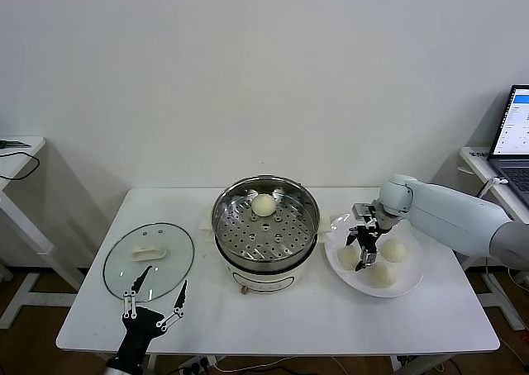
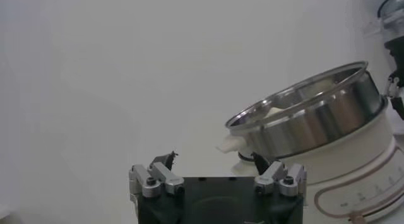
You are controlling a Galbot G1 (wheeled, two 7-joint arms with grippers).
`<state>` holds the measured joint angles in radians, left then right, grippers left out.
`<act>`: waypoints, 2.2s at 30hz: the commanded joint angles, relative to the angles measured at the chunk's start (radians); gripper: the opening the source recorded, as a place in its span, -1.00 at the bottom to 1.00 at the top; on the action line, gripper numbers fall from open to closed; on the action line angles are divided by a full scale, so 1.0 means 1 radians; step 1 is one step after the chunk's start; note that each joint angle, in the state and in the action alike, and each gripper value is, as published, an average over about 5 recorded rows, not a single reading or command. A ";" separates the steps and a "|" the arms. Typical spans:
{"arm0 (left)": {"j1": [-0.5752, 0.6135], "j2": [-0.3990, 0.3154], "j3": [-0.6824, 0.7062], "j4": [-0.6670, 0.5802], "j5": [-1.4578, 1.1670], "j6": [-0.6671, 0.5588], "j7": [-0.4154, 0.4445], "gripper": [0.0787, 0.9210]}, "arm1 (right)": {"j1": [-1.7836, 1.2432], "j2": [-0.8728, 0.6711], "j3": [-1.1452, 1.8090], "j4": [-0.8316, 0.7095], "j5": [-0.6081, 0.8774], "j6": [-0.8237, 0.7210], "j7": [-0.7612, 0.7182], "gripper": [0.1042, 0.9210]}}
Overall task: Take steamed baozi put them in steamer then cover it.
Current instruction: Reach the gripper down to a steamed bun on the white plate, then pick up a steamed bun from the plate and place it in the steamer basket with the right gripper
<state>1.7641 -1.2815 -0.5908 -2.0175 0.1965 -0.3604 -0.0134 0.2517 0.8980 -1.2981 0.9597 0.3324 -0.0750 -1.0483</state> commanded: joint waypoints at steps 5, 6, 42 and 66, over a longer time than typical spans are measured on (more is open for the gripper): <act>-0.001 0.000 -0.001 -0.002 -0.002 -0.002 -0.001 0.77 | 0.043 -0.028 0.020 0.035 -0.018 0.004 -0.008 0.36; -0.001 0.001 -0.001 -0.004 -0.002 -0.002 -0.001 0.77 | 0.066 -0.034 0.022 0.041 -0.023 0.009 -0.024 0.35; -0.031 0.010 0.014 -0.007 -0.004 -0.015 -0.010 0.77 | 0.499 0.545 -0.250 0.139 0.368 -0.203 -0.063 0.27; -0.033 0.011 0.009 0.001 -0.014 -0.017 -0.015 0.77 | 0.314 0.642 -0.256 0.014 0.337 -0.220 0.070 0.26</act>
<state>1.7313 -1.2706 -0.5821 -2.0180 0.1853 -0.3767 -0.0274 0.6197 1.5074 -1.5488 1.0101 0.6758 -0.2861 -1.0251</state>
